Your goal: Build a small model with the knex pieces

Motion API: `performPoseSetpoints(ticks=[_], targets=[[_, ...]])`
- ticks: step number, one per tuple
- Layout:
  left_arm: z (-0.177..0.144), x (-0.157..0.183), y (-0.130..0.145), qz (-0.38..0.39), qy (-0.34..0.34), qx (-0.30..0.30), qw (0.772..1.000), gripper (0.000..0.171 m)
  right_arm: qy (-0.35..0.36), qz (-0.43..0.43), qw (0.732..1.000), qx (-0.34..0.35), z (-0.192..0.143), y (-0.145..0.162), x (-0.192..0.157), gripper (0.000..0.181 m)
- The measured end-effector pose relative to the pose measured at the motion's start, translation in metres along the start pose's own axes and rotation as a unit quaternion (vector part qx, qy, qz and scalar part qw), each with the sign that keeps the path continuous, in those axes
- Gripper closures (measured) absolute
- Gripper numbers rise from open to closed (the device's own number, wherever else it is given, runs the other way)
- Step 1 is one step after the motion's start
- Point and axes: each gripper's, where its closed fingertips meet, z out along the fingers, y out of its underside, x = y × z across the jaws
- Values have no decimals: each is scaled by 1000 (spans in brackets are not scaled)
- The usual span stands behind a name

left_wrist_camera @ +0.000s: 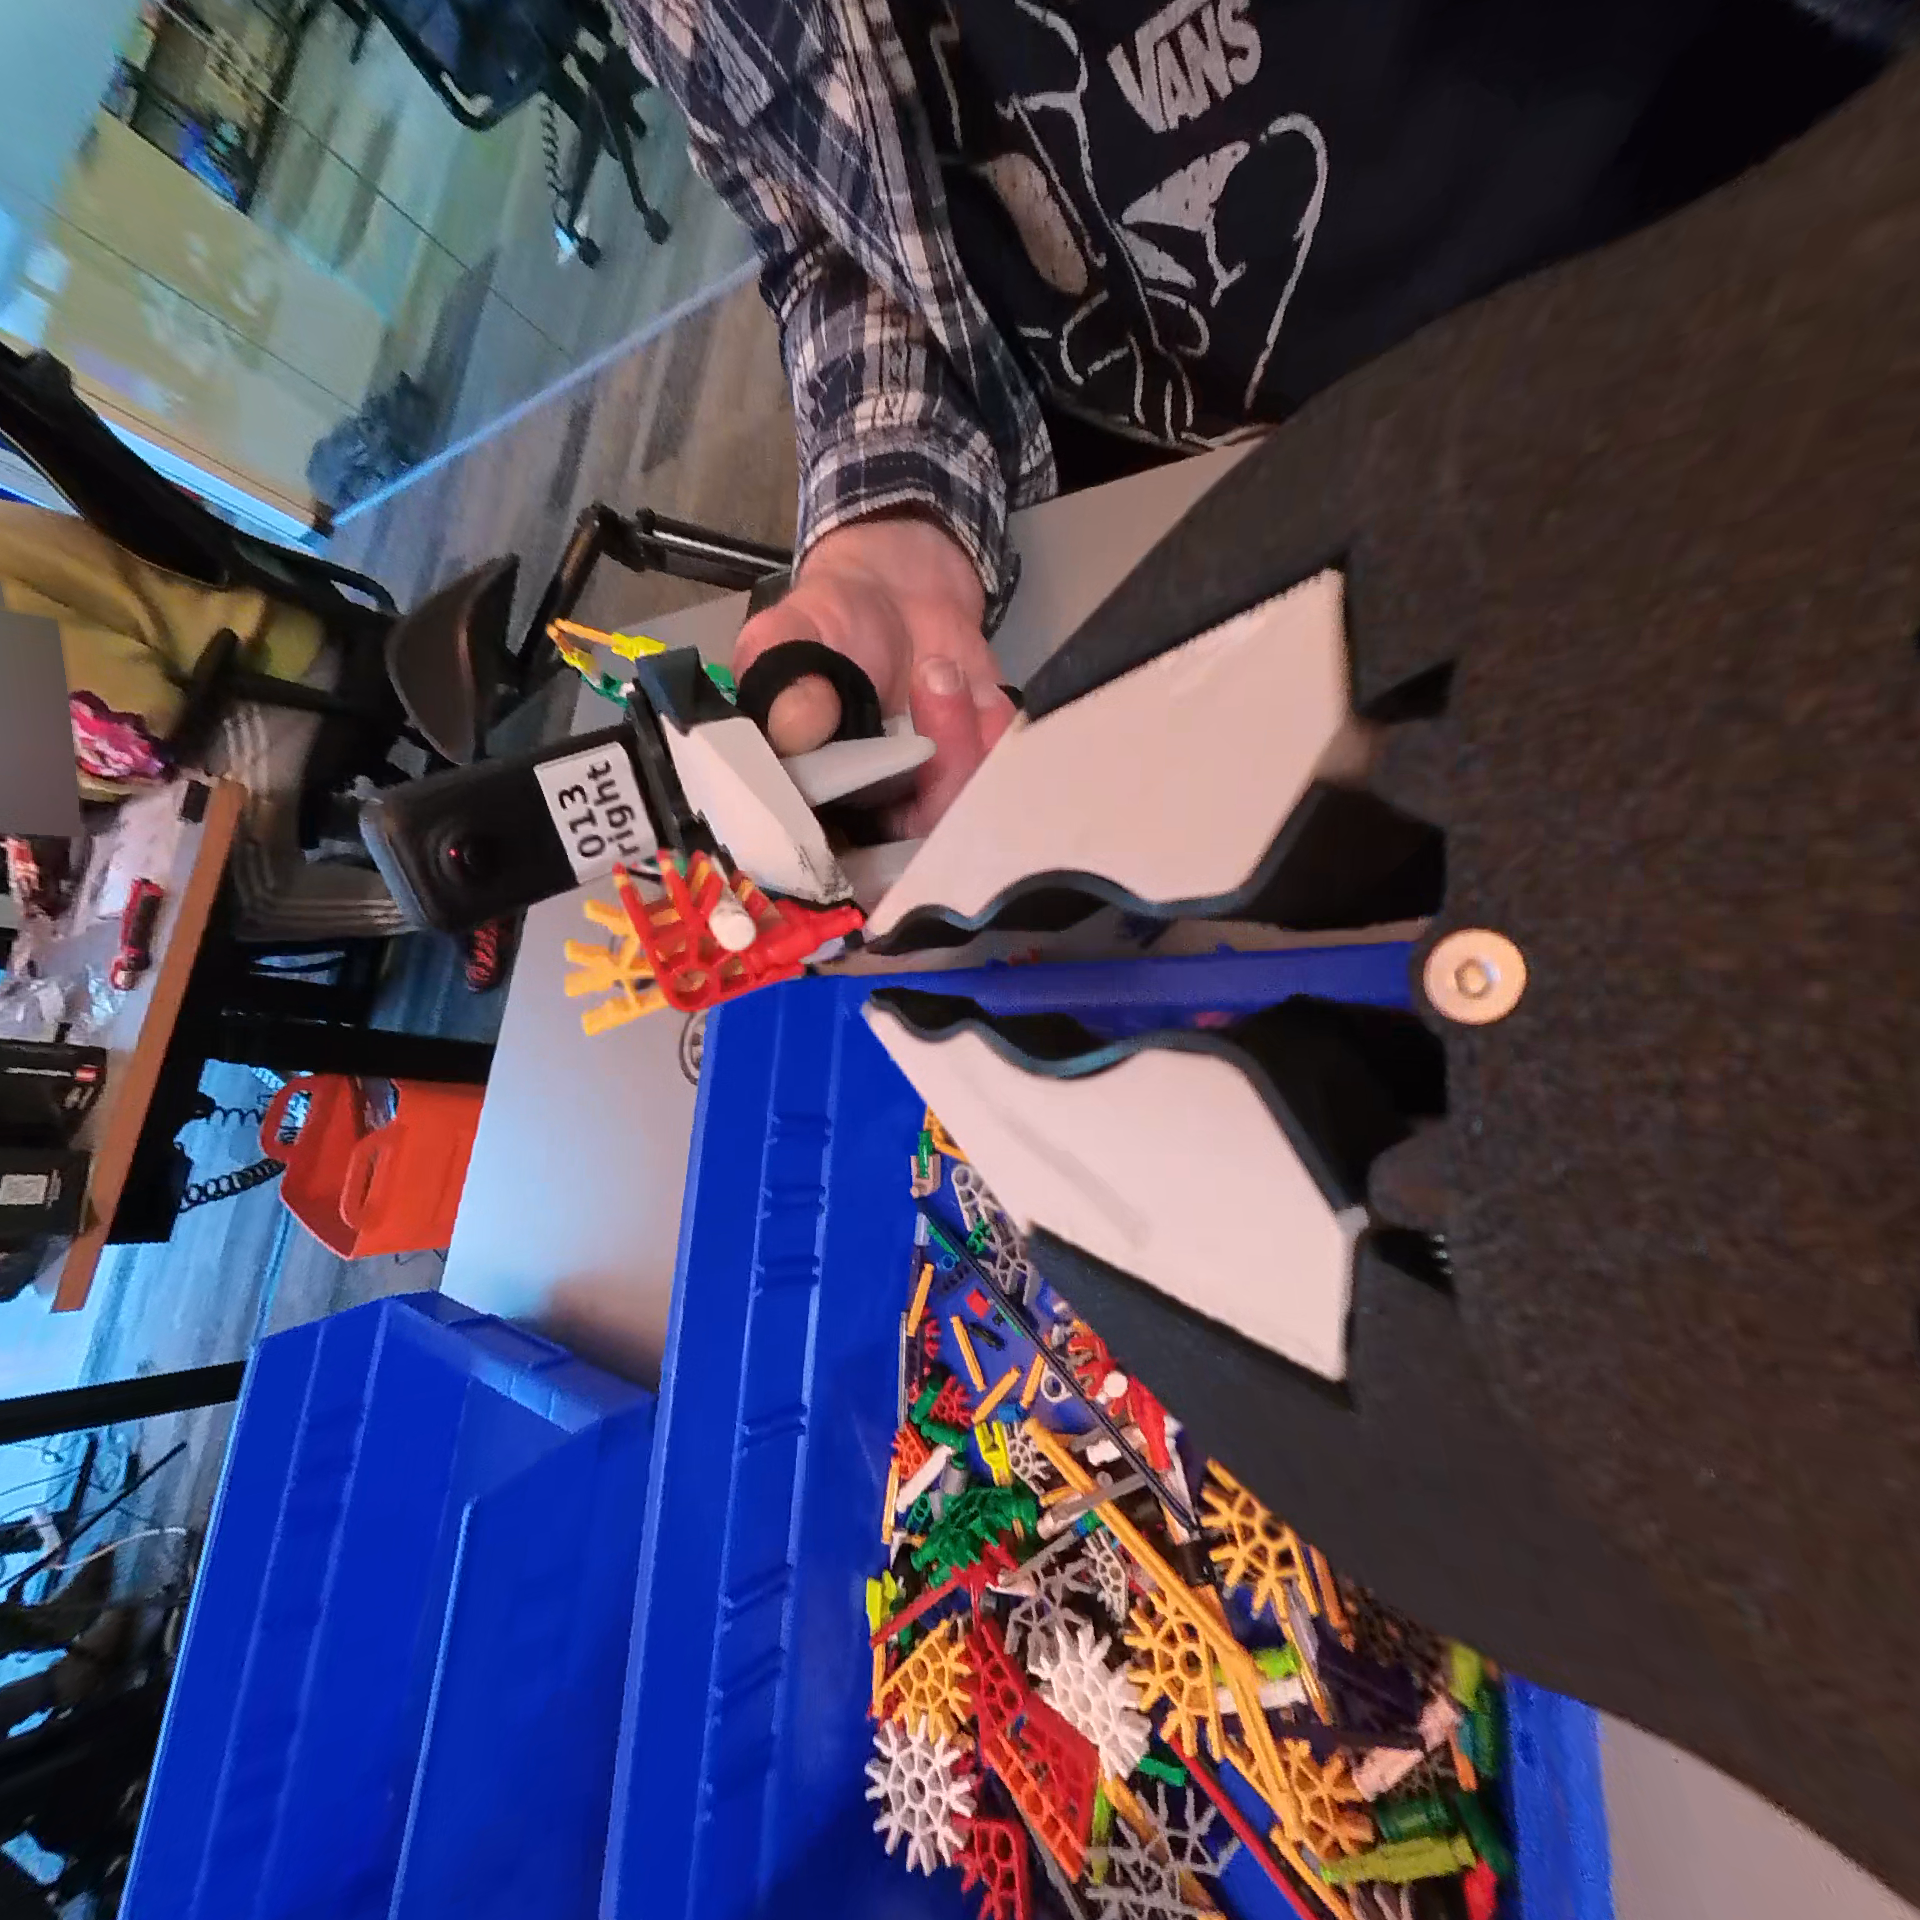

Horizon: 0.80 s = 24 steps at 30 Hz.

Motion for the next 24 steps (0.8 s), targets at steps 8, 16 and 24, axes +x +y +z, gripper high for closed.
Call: performPoseSetpoints(ticks=[8, 16, 24], targets=[[1, 14, -7, -10, 45, 23, 999, 155, -9, -8, 1000, -6, 1, 2, -4, 181], [-4, 24, -9, -22, 88, 45, 995, 163, -41, -12, 999, -25, 3, 6, -15, 181], [-14, 41, -10, 15, 103, 44, 994, 170, -100, -19, 994, -49, 5, 14, -35, 180]])
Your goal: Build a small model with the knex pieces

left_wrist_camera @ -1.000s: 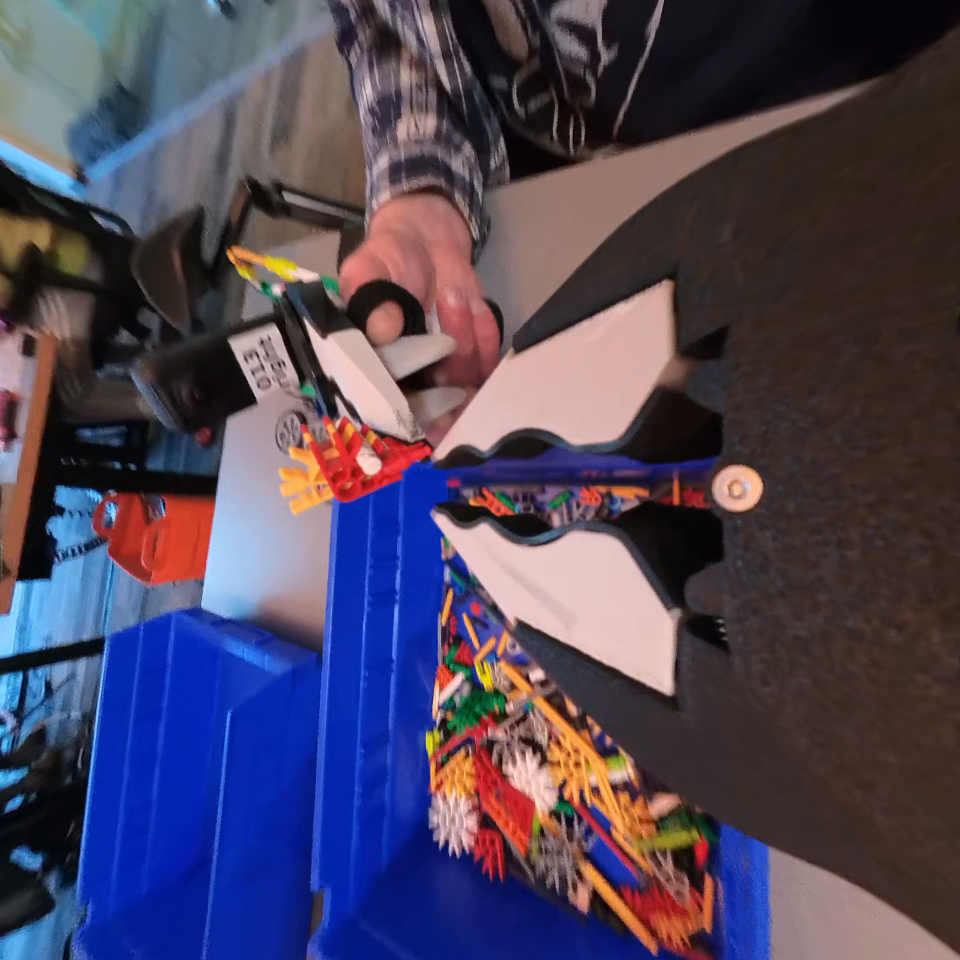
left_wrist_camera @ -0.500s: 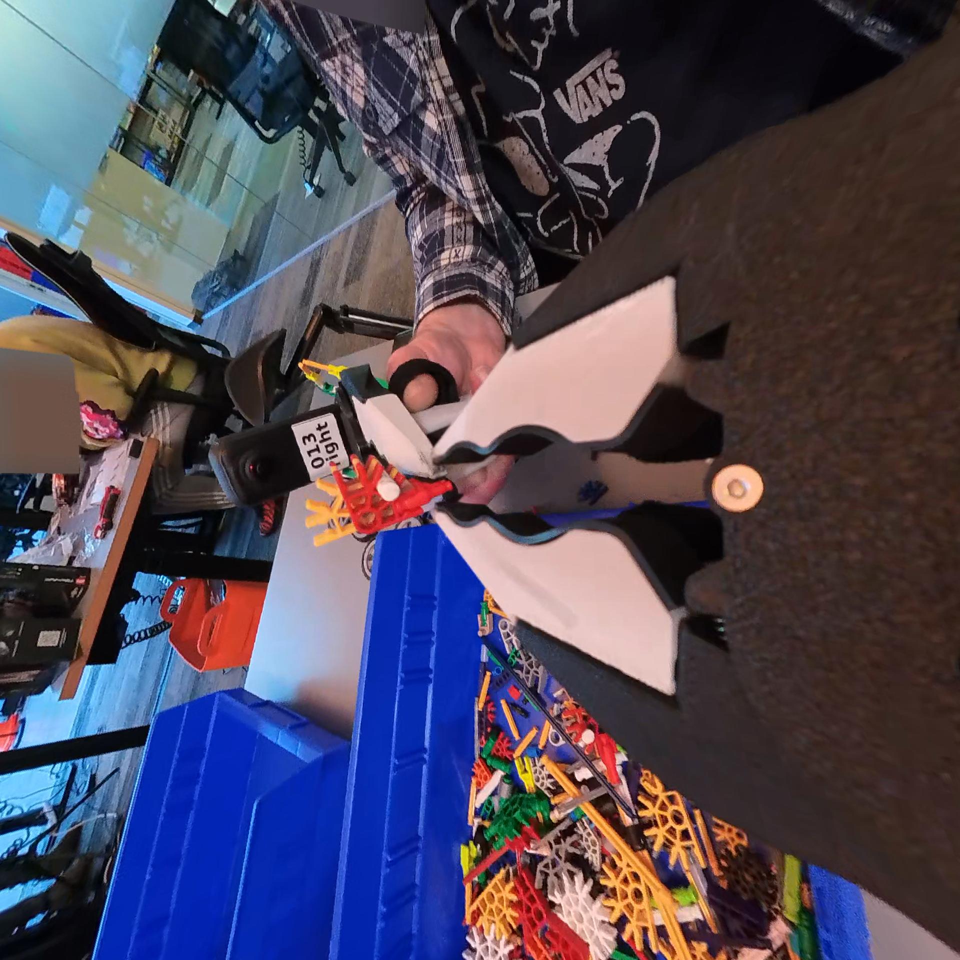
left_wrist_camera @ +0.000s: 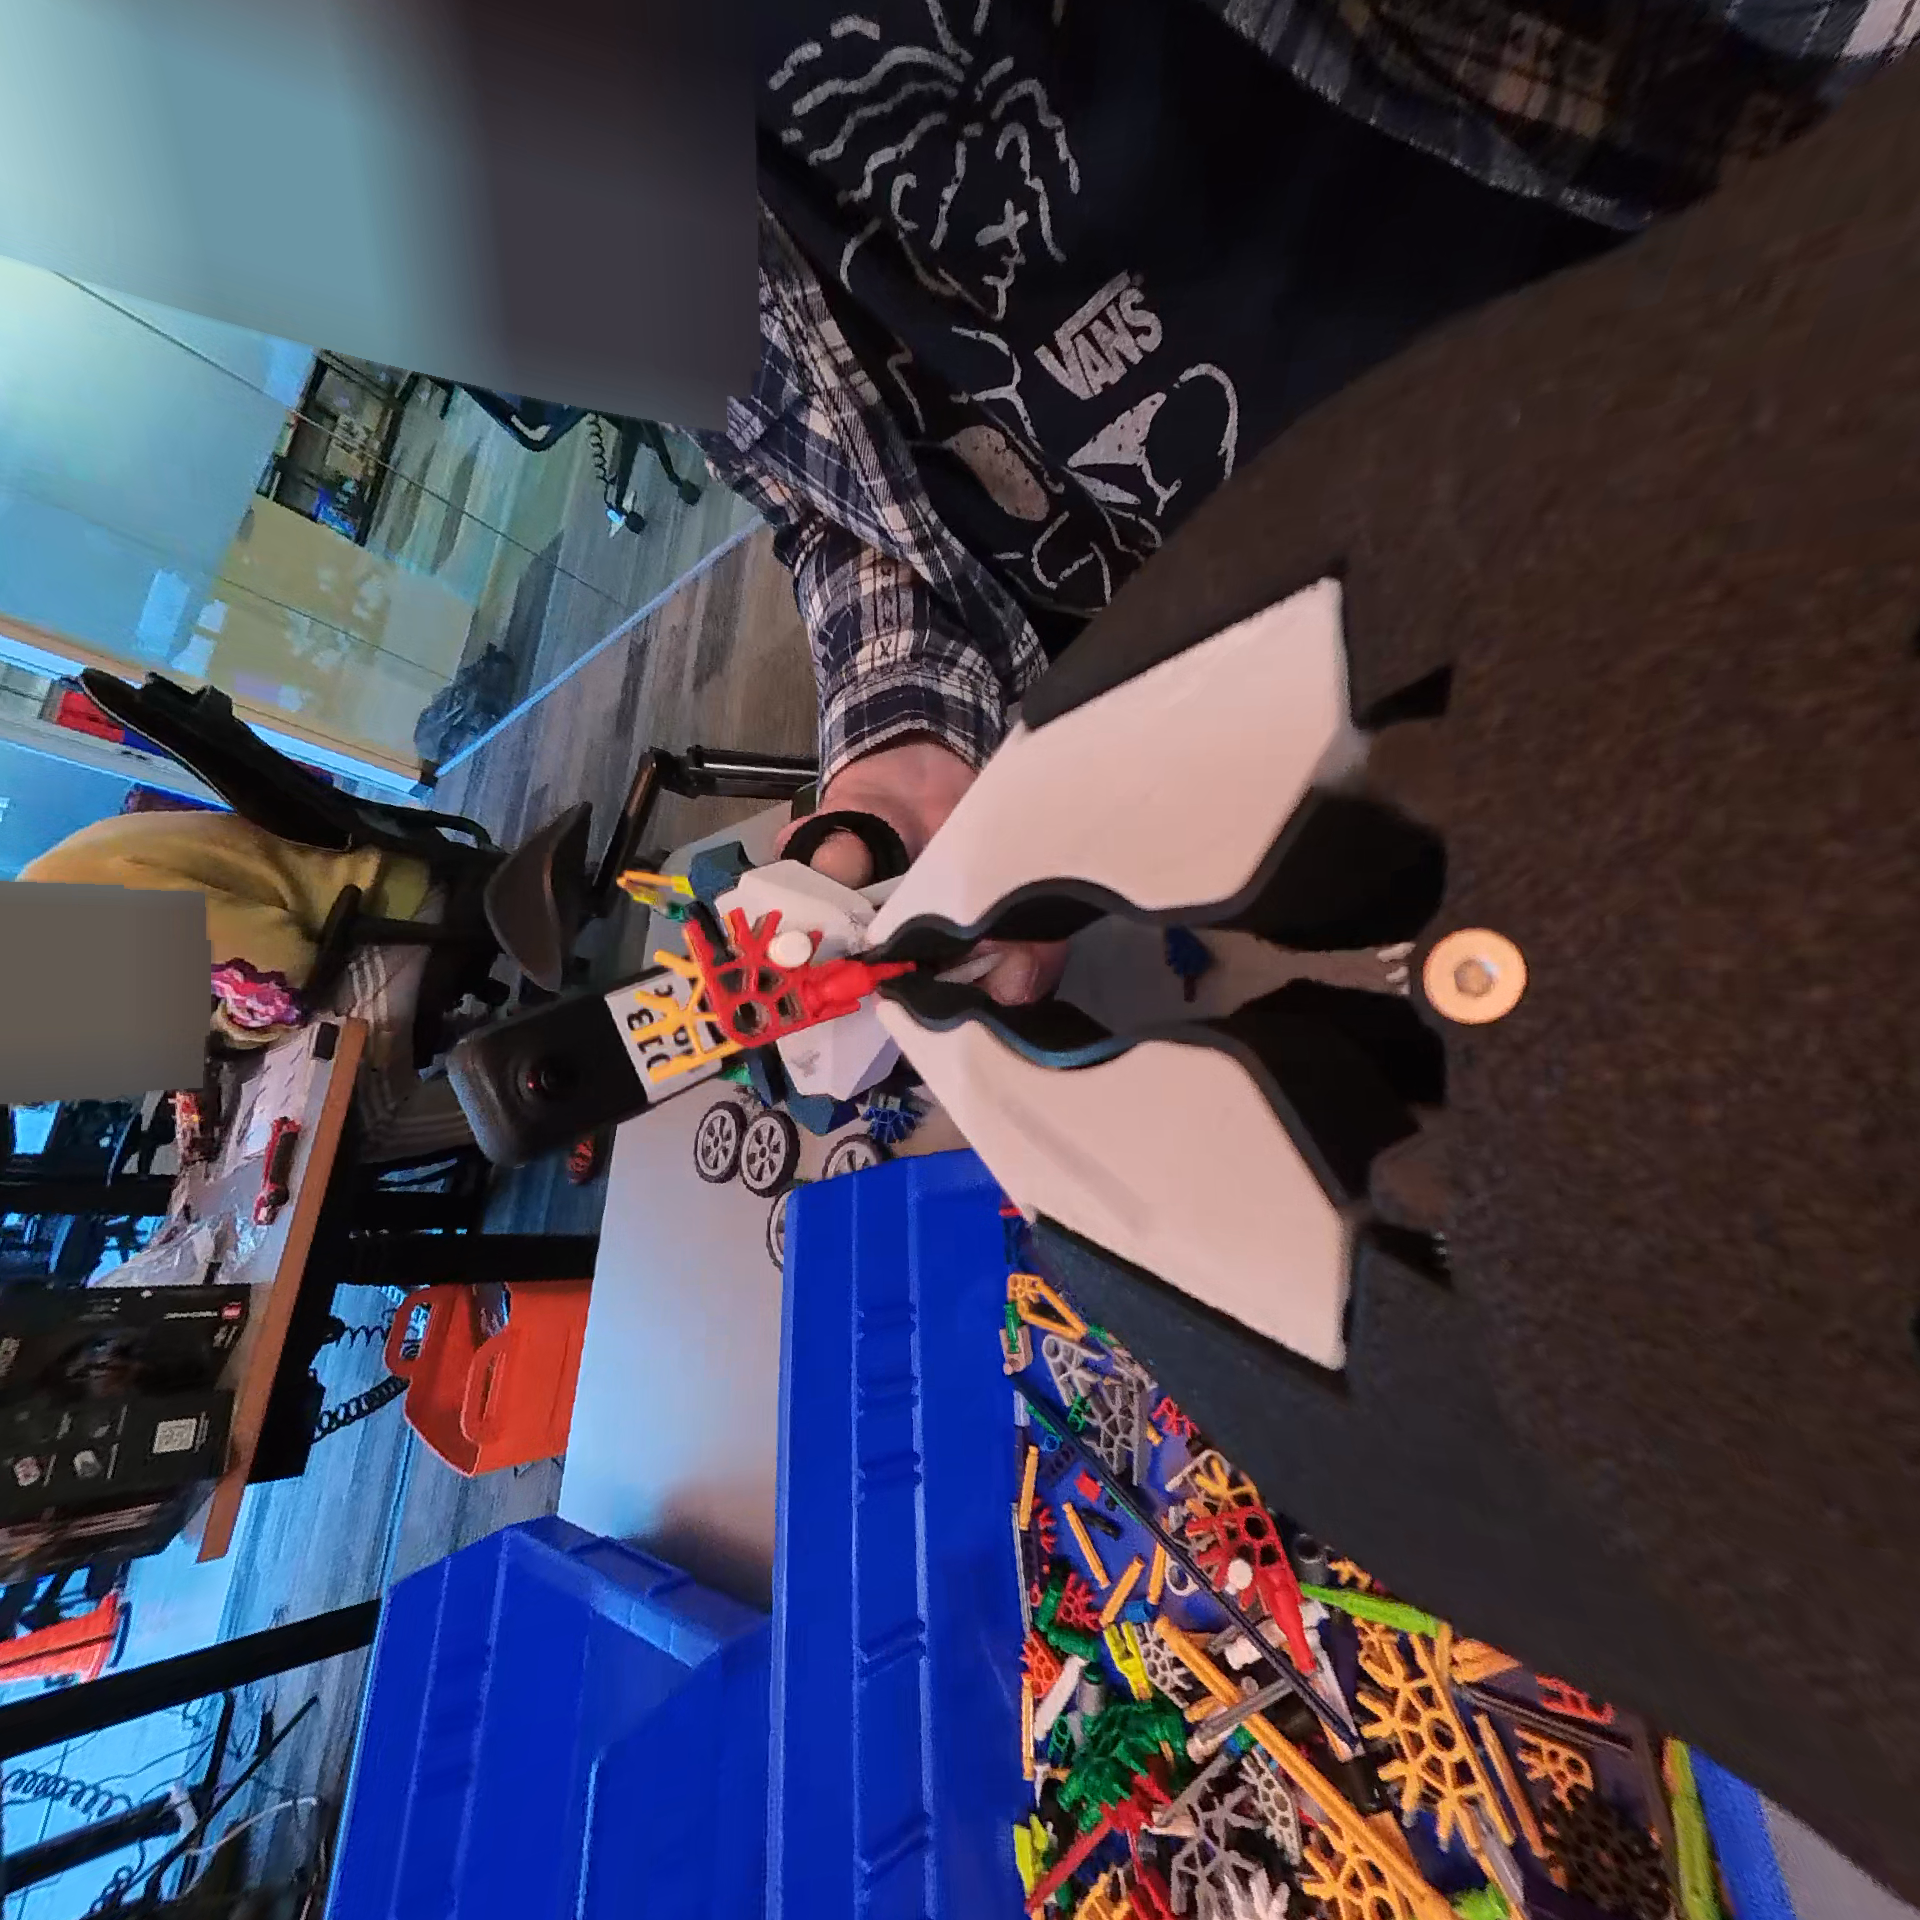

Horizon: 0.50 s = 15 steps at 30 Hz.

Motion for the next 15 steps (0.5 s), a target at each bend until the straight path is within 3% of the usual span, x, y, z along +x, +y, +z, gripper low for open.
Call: performPoseSetpoints(ticks=[6, 15], targets=[[-2, -8, 6, 6, -55, -15, 998, 171, 34, -23, 999, -11, 0, 3, 8, 181], [-2, -36, 20, 35, -161, -88, 982, 171, 141, -69, 987, -30, -5, 5, 37, 180]])
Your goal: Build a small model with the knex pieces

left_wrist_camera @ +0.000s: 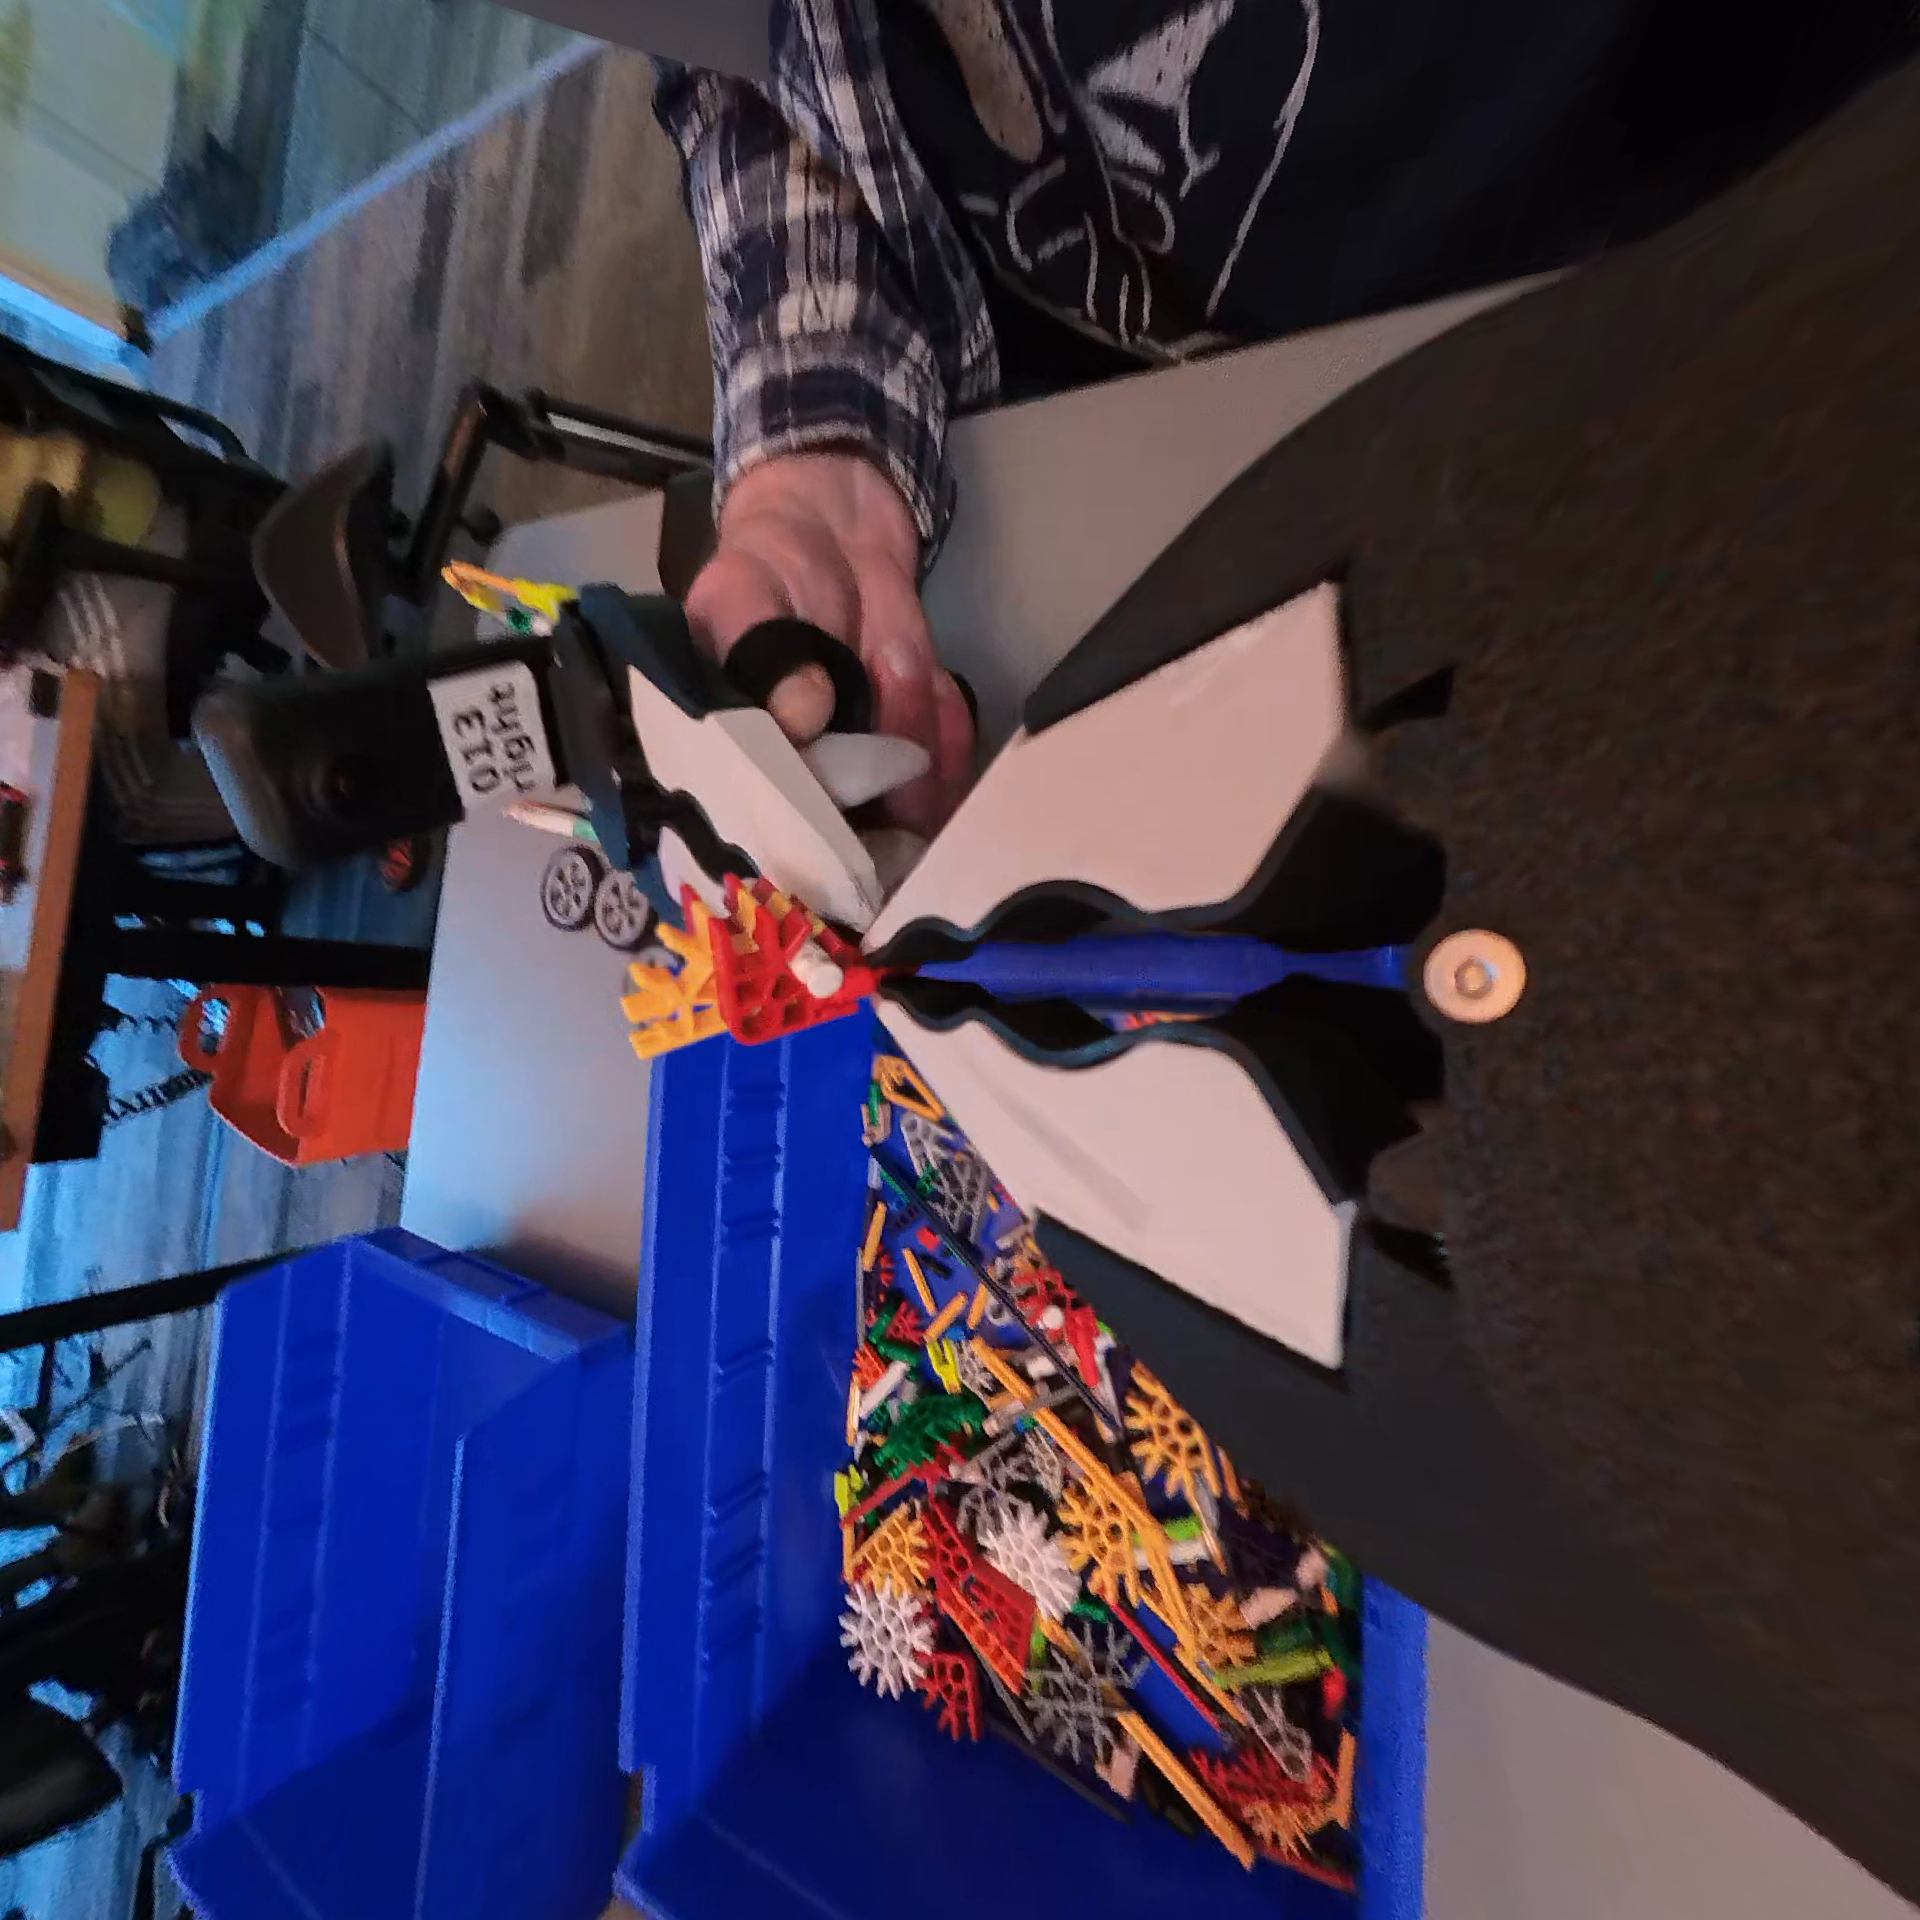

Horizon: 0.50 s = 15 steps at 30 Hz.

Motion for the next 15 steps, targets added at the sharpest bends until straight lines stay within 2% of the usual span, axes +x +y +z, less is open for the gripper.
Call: performPoseSetpoints(ticks=[7, 15], targets=[[11, -17, 11, 49, -73, -54, 995, 171, 62, 5, 998, -9, -1, 5, 21, 181], [20, -28, 15, 157, -171, -99, 968, 171, 90, 32, 995, -1, -5, 5, 33, 181]])
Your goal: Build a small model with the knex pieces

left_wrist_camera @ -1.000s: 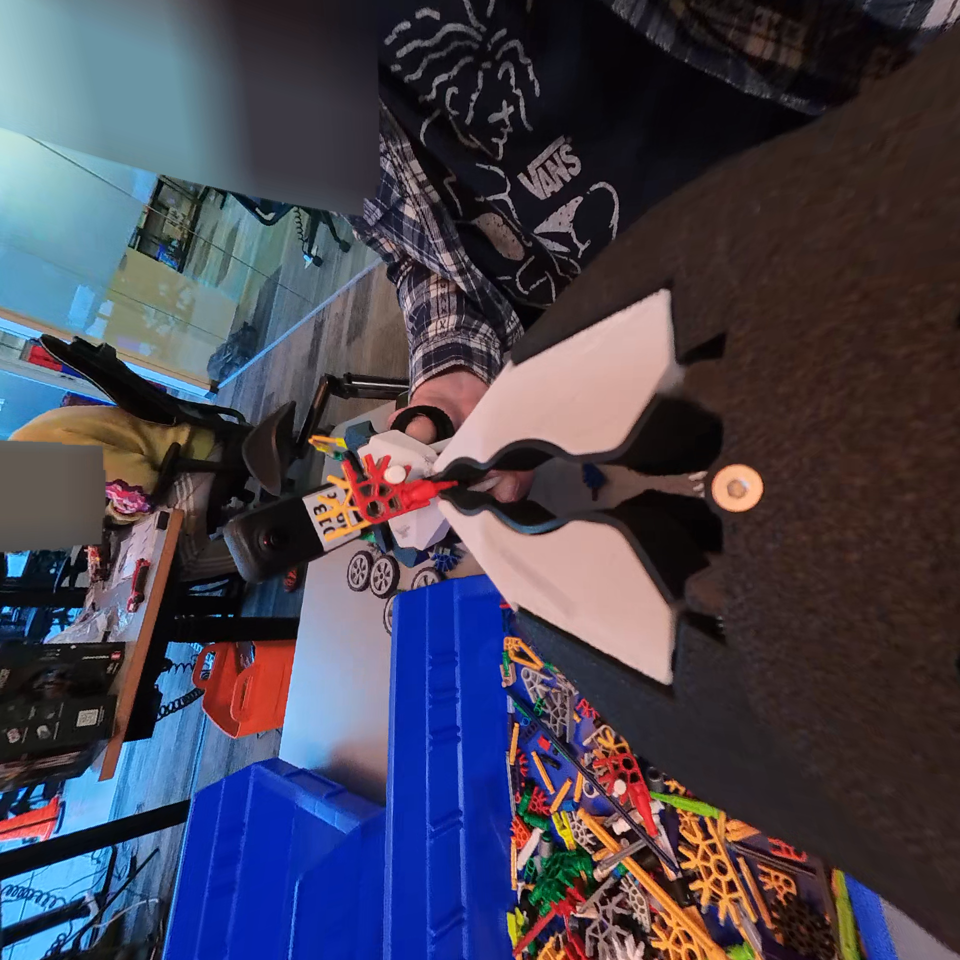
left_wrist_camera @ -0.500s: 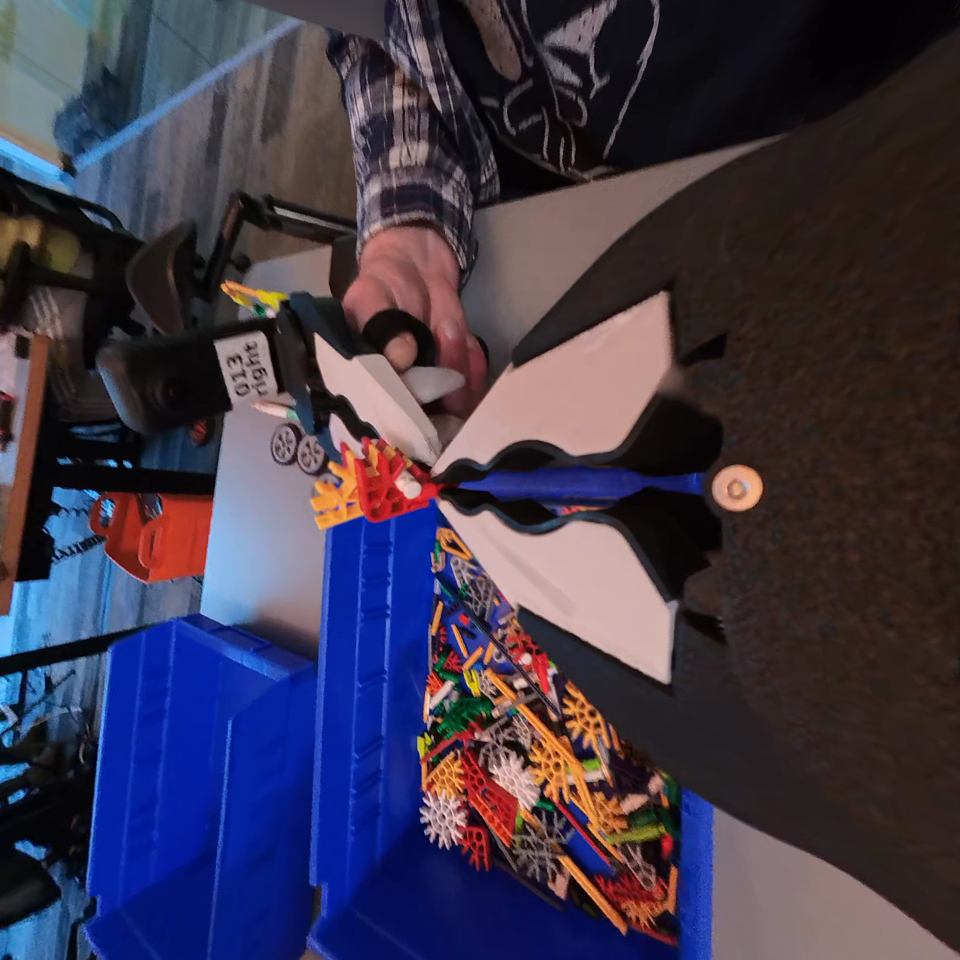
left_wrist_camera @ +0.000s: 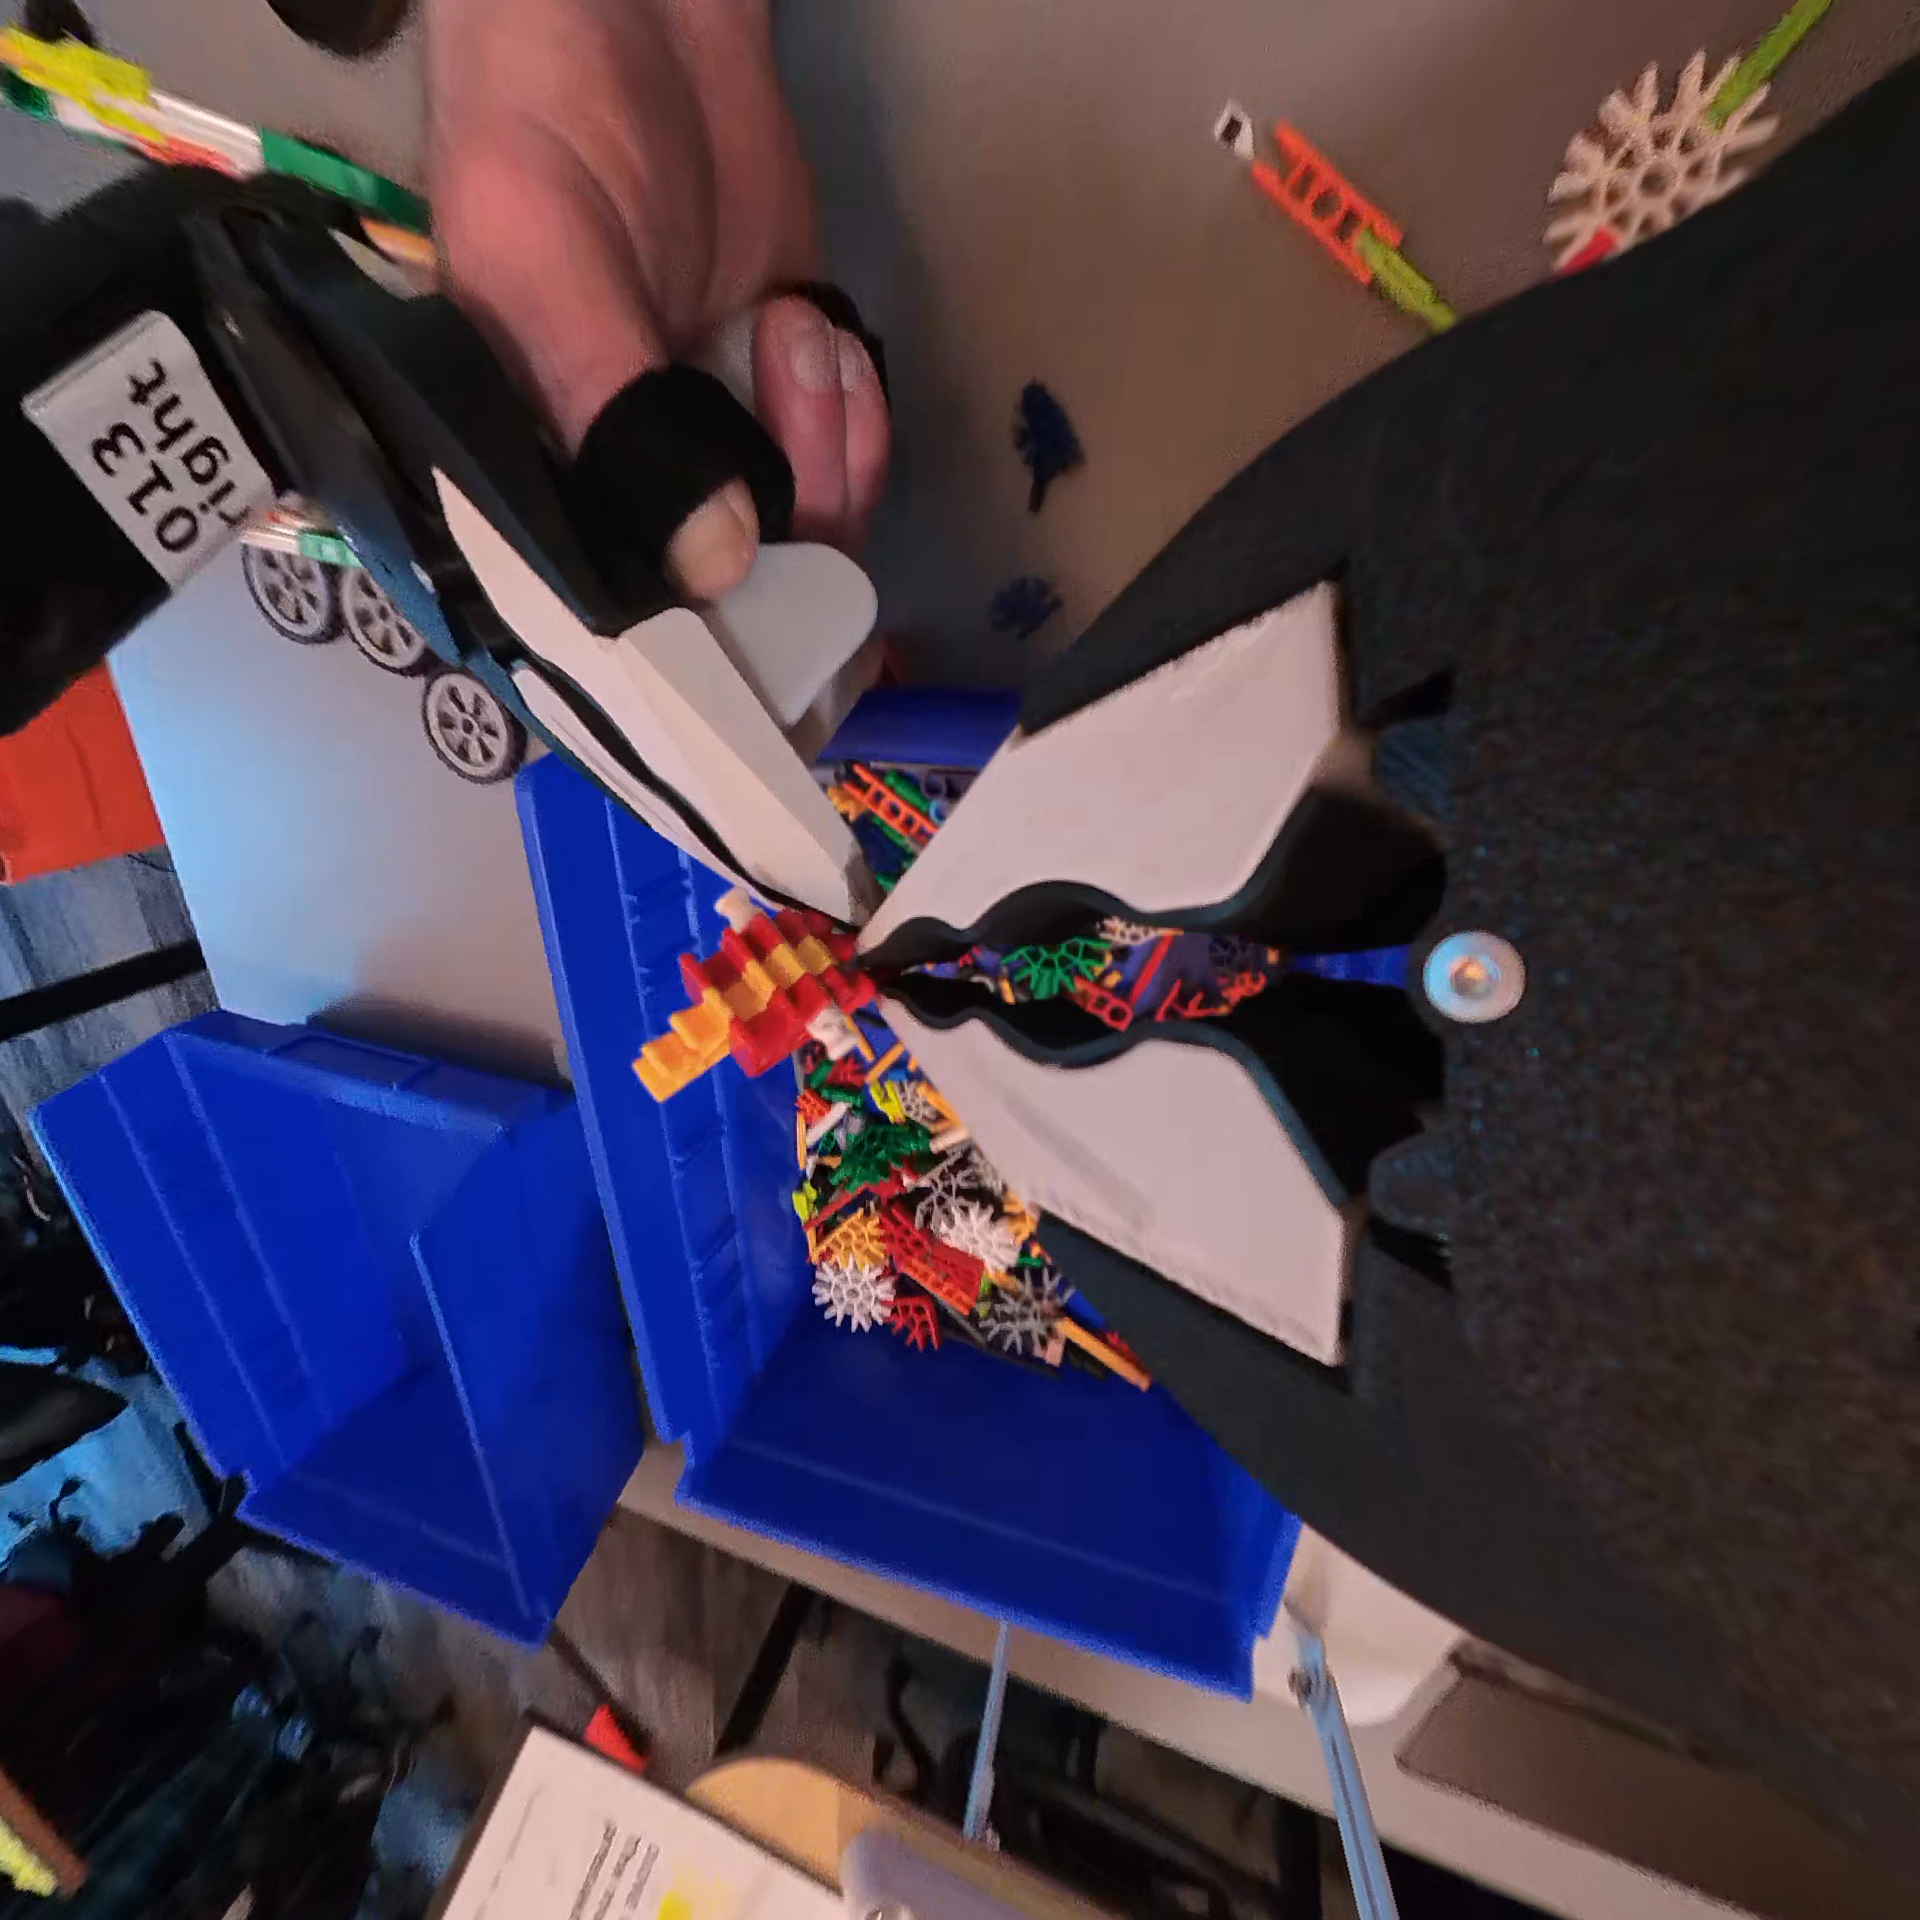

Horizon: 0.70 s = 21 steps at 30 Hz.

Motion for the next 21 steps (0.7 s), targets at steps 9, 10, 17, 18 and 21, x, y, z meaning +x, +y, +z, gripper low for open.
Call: performPoseSetpoints(ticks=[9, 10, 17, 18, 21], targets=[[5, -5, 1, 72, -66, -16, 995, 171, 14, 17, 1000, 7, 0, -1, 6, 181], [5, -5, 1, 79, -72, -17, 994, 171, 13, 19, 1000, 9, -1, -1, 6, 181], [4, -7, -1, 149, -81, -11, 985, 171, -9, 50, 999, 17, -1, -2, 4, 181], [3, -7, -1, 162, -82, -13, 983, 171, -13, 53, 998, 18, -1, -3, 3, 181], [2, -7, 0, 177, -76, -13, 981, 171, -18, 56, 998, 16, 0, -2, 2, 181]])
